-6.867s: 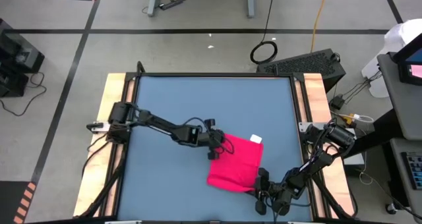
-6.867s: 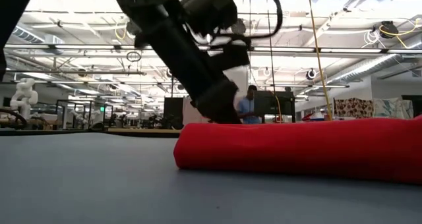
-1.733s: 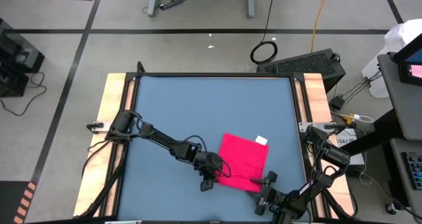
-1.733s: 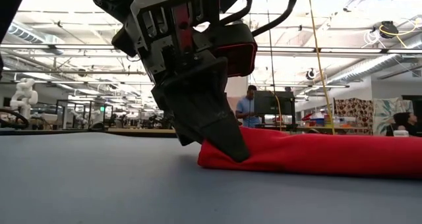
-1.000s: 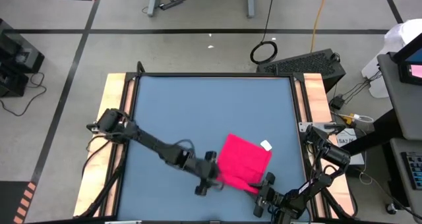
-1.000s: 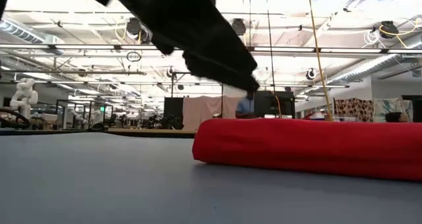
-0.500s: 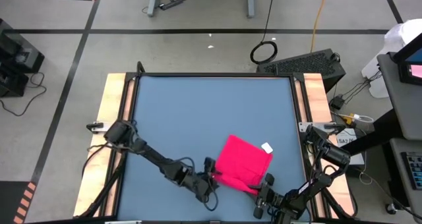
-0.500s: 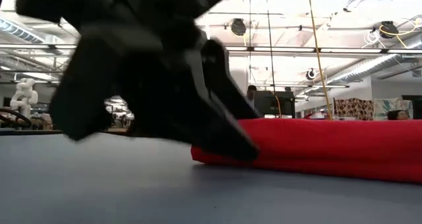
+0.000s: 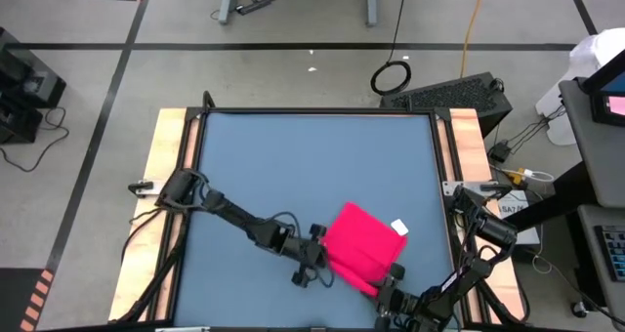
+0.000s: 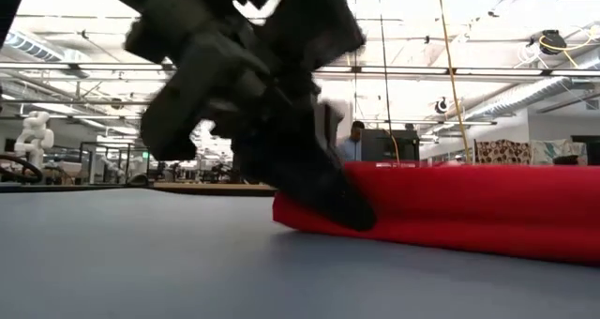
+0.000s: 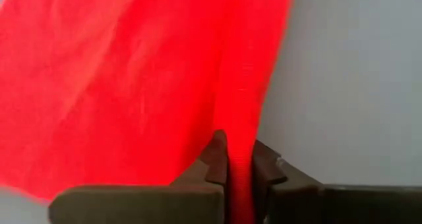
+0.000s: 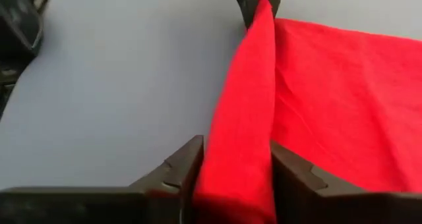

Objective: Roll towel
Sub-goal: Roll the red towel

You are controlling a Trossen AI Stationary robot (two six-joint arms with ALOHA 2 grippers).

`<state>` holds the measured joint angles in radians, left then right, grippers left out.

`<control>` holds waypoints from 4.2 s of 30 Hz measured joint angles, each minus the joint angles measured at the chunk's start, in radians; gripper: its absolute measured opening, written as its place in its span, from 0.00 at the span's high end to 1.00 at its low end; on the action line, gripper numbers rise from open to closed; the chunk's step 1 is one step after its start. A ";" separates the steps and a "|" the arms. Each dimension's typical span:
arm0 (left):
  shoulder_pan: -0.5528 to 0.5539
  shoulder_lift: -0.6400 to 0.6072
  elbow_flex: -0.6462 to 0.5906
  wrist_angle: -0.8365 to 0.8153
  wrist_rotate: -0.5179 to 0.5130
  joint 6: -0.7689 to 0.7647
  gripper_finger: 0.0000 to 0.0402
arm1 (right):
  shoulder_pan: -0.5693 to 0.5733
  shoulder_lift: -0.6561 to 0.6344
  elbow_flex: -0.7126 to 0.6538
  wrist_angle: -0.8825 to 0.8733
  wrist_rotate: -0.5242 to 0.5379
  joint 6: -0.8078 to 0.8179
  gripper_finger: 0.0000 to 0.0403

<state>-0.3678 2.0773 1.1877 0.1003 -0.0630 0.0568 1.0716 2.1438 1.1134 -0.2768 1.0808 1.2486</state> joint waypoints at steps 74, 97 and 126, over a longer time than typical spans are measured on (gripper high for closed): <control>0.055 0.002 -0.010 -0.058 0.295 -0.705 0.94 | -0.080 -0.061 -0.231 0.368 0.040 -0.326 0.41; 0.062 -0.143 -0.012 -0.157 0.232 -0.437 0.49 | -0.067 -0.037 -0.234 0.316 0.047 -0.033 0.75; -0.144 0.021 -0.010 -0.020 -0.396 -0.098 0.51 | -0.056 -0.036 -0.234 0.369 0.074 0.058 0.80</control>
<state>-0.5116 2.0979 1.1782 0.0808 -0.4591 -0.0412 1.0161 2.1082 0.8799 0.0922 1.1545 1.3066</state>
